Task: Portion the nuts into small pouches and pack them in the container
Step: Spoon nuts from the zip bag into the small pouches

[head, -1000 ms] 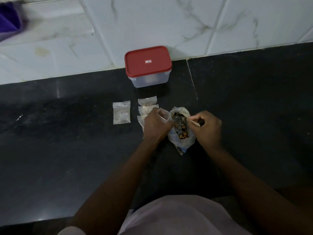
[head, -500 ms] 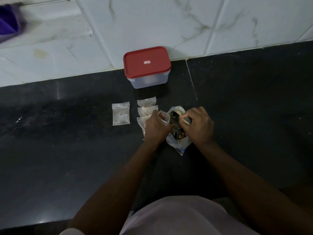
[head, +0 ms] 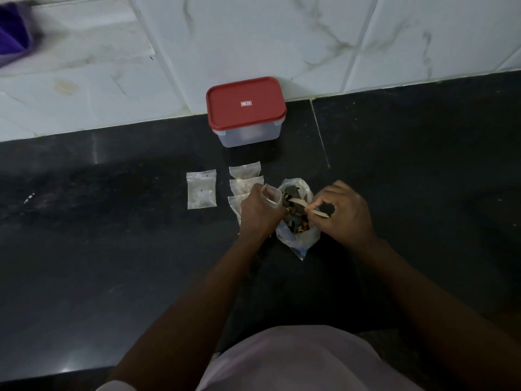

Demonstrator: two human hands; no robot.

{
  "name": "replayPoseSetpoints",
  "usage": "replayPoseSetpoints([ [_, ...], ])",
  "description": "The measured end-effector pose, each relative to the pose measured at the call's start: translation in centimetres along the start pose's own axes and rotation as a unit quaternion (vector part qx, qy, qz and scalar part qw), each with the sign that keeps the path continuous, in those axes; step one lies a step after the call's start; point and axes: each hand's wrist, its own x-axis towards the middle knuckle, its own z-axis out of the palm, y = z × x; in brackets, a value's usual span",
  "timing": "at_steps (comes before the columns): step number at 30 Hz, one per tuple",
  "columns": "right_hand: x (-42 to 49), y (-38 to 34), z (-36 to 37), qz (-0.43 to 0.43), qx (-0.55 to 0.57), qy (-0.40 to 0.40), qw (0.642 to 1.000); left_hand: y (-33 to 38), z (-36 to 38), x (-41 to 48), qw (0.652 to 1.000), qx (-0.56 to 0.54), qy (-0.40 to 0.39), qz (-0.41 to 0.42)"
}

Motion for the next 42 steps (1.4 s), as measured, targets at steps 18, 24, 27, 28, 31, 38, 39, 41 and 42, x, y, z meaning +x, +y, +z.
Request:
replayPoseSetpoints([
  [18,-0.9,0.7,-1.2,0.035,0.026,-0.029,0.999,0.2,-0.1,-0.6,0.999,-0.028,0.012,0.009],
  [24,-0.1,0.2,-0.5,0.085,0.014,0.007,0.996,0.4,-0.4,-0.7,0.999,-0.043,-0.001,0.002],
  [27,-0.3,-0.4,0.0,0.096,0.012,-0.006,0.995,0.4,-0.5,-0.8,0.999,-0.046,0.001,-0.001],
  [28,-0.4,-0.4,0.1,0.095,0.017,-0.006,0.995,0.4,-0.5,-0.8,0.999,-0.047,0.003,0.000],
  [31,-0.7,-0.3,-0.2,0.086,0.052,-0.017,0.995,0.3,-0.4,-0.9,0.999,-0.048,0.011,-0.001],
  [38,0.3,-0.3,-0.2,0.081,0.023,0.021,0.996,0.2,-0.3,-0.8,0.999,-0.047,0.006,-0.001],
  [39,0.5,-0.4,0.1,0.079,0.009,0.013,0.997,0.2,-0.3,-0.8,0.999,-0.046,0.006,0.000],
  [41,0.5,-0.5,0.4,0.063,-0.001,-0.013,0.998,0.2,-0.3,-0.9,0.999,-0.046,0.007,0.000],
  [42,0.4,-0.5,0.4,0.054,0.001,-0.024,0.998,0.2,-0.3,-0.9,0.999,-0.049,0.008,-0.002],
])
